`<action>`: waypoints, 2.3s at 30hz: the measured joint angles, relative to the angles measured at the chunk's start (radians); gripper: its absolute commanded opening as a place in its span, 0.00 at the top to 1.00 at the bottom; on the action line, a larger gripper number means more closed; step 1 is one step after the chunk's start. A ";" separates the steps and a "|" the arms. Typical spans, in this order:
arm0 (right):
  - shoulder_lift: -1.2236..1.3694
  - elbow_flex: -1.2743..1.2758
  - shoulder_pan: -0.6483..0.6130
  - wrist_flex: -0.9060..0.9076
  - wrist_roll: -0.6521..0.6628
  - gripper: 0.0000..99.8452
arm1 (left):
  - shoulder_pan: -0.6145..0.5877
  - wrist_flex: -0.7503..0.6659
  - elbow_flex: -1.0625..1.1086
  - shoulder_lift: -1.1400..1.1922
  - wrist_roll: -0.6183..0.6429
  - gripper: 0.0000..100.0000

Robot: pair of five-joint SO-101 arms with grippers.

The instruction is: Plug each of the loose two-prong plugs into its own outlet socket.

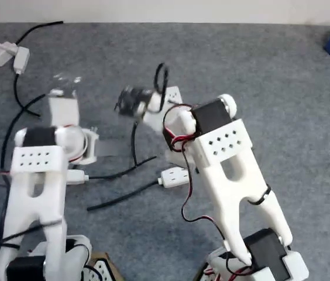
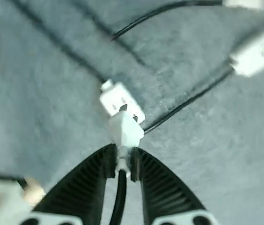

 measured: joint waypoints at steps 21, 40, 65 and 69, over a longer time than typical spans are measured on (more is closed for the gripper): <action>0.000 0.226 -0.002 -0.129 0.400 0.99 | -0.051 -0.405 0.365 0.000 0.000 0.56; 0.000 0.321 -0.032 -0.155 -0.931 0.99 | -0.051 -0.430 0.387 0.002 0.000 0.56; 0.000 0.379 0.035 -0.281 -1.619 0.99 | -0.051 -0.454 0.393 0.002 0.000 0.56; 0.000 0.381 0.031 -0.278 -1.656 0.99 | -0.051 -0.454 0.393 0.002 0.000 0.56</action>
